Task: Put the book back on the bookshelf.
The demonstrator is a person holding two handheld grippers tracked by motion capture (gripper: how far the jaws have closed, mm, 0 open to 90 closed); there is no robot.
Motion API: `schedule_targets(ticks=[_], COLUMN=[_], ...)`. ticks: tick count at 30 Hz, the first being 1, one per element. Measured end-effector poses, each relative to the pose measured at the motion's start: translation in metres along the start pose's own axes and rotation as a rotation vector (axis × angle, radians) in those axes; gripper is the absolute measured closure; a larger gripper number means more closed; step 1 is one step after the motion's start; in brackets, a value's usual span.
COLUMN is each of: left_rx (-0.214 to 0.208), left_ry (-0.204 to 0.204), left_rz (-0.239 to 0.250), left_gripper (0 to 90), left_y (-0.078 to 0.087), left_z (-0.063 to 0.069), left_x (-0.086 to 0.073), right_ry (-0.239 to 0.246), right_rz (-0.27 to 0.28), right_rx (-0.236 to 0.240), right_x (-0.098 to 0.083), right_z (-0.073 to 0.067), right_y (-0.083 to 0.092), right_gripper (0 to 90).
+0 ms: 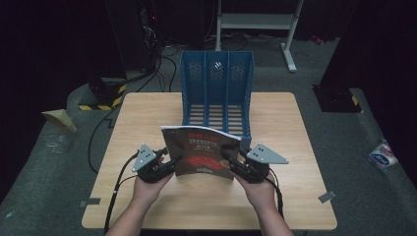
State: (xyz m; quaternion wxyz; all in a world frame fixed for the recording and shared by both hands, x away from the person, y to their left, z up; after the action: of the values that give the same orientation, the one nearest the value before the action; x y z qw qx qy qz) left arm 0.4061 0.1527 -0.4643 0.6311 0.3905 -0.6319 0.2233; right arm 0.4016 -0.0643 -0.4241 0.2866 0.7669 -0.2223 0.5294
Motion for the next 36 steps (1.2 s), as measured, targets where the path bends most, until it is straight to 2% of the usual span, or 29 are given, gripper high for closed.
schedule_targets(ticks=[5,8,9,12,17,24,28,33,34,35,36], left_rx=[0.004,0.007,0.007,0.015,0.035,0.057,0.088,0.121,0.121,0.134,0.136], left_ry=[-0.006,-0.01,-0.018,-0.022,-0.019,-0.013,-0.016,-0.014,-0.014,-0.017,-0.013], left_rz=[-0.002,-0.005,-0.008,-0.015,-0.027,-0.038,-0.076,-0.165,-0.165,-0.207,-0.223], left_gripper=[51.0,50.4,50.5,50.6,49.9,48.5,46.5,45.2,44.9,44.6,44.4], left_y=[-0.002,-0.002,-0.001,-0.001,0.002,0.015,0.029,0.036,0.036,0.038,0.039], left_z=[-0.001,0.0,-0.001,-0.002,-0.007,-0.018,-0.029,-0.039,-0.039,-0.043,-0.044], left_x=[0.0,0.0,0.0,-0.001,-0.005,-0.013,-0.029,-0.058,-0.058,-0.07,-0.075], right_ry=[0.012,0.034,0.044,0.059,0.085,0.082,0.063,0.056,0.056,0.051,0.051], right_rz=[0.007,0.018,0.02,0.017,0.005,0.004,0.0,0.01,0.01,0.012,0.011], right_rx=[0.04,0.039,0.046,0.058,0.085,0.1,0.1,0.085,0.085,0.079,0.081], right_x=[0.008,0.009,0.009,0.008,0.006,0.004,0.004,0.003,0.003,0.003,0.003], right_z=[-0.008,-0.011,-0.014,-0.017,-0.021,-0.025,-0.025,-0.026,-0.026,-0.027,-0.027], right_y=[-0.002,-0.001,-0.001,0.0,0.003,0.007,0.009,0.009,0.009,0.009,0.009], right_gripper=[65.3,70.0,76.2,81.4,83.6,84.4,84.8,84.6,84.6,84.6,84.5])
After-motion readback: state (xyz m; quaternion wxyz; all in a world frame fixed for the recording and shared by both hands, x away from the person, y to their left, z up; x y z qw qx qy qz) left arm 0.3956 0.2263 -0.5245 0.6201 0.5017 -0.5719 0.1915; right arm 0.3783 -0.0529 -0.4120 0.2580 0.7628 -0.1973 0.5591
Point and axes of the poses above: each handheld gripper's, and its own axes: y roughly backward along the jaws, x roughly out of its top, z roughly to its right, the point moved 8 cm from there along -y, roughly forward along the jaws, and after that the axes turned 12 degrees about -y, right-handed, at the moved point
